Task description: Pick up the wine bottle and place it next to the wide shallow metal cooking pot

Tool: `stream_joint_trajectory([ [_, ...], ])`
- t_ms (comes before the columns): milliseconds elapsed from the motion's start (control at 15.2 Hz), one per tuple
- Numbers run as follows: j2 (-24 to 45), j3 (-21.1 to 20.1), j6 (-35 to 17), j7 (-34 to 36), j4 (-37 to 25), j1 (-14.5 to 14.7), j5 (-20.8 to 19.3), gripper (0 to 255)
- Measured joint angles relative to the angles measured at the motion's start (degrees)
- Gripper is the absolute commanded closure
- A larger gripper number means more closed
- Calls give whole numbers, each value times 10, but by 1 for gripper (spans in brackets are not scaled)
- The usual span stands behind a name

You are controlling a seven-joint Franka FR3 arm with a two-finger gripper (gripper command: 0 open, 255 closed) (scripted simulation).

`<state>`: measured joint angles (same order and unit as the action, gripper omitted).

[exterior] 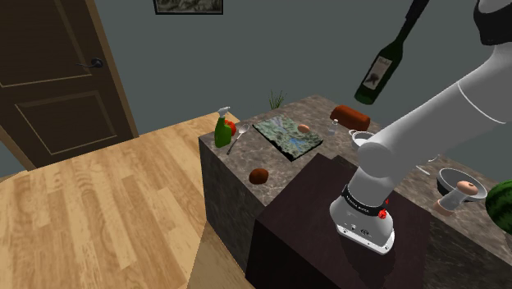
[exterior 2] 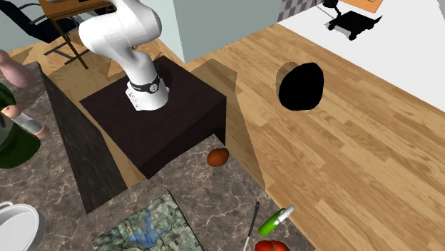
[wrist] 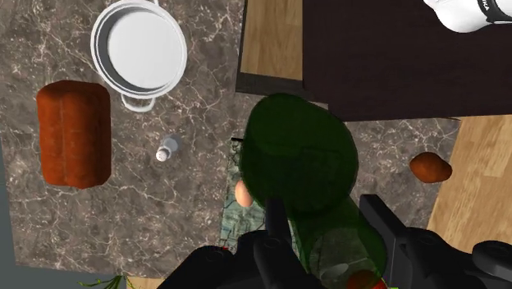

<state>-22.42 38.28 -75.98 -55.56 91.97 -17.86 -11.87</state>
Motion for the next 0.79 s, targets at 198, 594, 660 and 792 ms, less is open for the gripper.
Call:
stream_joint_trajectory([
  [198,22,48,4,-53,-31,-2,2,255],
  [594,95,174,9,-178,-104,-1,36,255],
  [660,122,209,9,-209,-122,0,55,255],
  [792,199,293,19,-284,-171,-7,119,255],
])
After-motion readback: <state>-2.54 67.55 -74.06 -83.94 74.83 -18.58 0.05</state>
